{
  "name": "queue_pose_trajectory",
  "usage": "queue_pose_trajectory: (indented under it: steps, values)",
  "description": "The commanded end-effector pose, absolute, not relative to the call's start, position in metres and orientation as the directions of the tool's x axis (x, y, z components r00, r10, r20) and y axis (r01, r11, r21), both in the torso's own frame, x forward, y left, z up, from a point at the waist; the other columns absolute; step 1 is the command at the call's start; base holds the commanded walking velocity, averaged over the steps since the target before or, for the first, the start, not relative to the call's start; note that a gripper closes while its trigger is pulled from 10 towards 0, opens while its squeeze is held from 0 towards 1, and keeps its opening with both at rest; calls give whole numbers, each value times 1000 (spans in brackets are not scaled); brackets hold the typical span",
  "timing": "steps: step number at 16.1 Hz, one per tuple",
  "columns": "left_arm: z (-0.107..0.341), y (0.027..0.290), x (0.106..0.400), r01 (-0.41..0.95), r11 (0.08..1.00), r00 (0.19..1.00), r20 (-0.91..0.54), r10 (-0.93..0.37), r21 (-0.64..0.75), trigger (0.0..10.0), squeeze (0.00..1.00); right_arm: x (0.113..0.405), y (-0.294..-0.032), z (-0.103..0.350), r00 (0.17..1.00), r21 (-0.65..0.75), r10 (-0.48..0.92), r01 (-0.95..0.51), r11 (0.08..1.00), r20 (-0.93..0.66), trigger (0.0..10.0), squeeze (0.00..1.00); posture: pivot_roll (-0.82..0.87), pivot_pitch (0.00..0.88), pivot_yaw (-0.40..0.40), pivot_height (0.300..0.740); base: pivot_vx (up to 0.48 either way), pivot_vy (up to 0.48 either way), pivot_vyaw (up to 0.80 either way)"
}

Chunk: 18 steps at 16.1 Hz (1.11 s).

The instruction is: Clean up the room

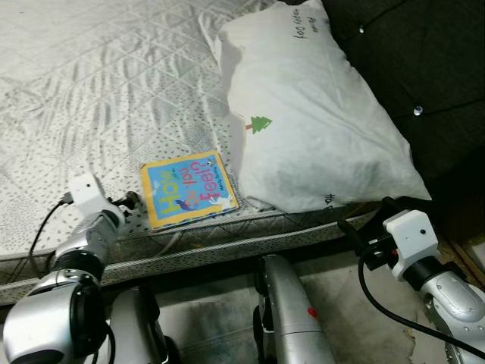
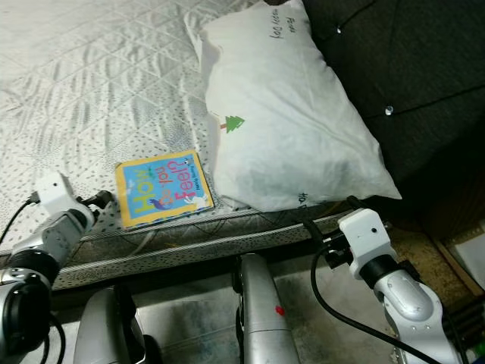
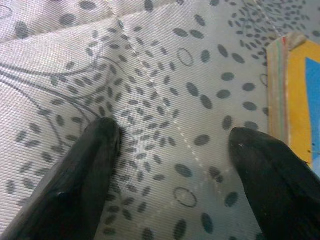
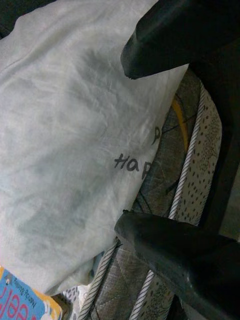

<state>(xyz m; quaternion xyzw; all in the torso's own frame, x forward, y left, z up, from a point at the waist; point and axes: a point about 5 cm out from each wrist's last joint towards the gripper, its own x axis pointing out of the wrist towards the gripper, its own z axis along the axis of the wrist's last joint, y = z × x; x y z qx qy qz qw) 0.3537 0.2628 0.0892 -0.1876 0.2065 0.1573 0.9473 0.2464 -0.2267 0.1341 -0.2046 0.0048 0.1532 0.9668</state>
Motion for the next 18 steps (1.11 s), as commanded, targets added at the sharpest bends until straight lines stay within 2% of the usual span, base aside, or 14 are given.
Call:
queue_pose_trajectory:
  steps: [1,12,18]
  values:
    - [82,271,347,-413,871,835,-492,246,-265,10000,0,243,-230,137,955,-404,287,-291,867,-73,10000,0,-306,256,-63,541,0,0,0]
    - [108,293,353,-421,895,838,-440,322,-147,10000,0,247,-227,138,953,-401,296,-298,866,-68,10000,0,-320,235,-65,541,0,0,0]
    - [93,261,357,-325,925,854,-480,198,-197,10000,0,248,-224,137,946,-403,314,-319,858,-80,10000,0,-318,231,-68,541,0,0,0]
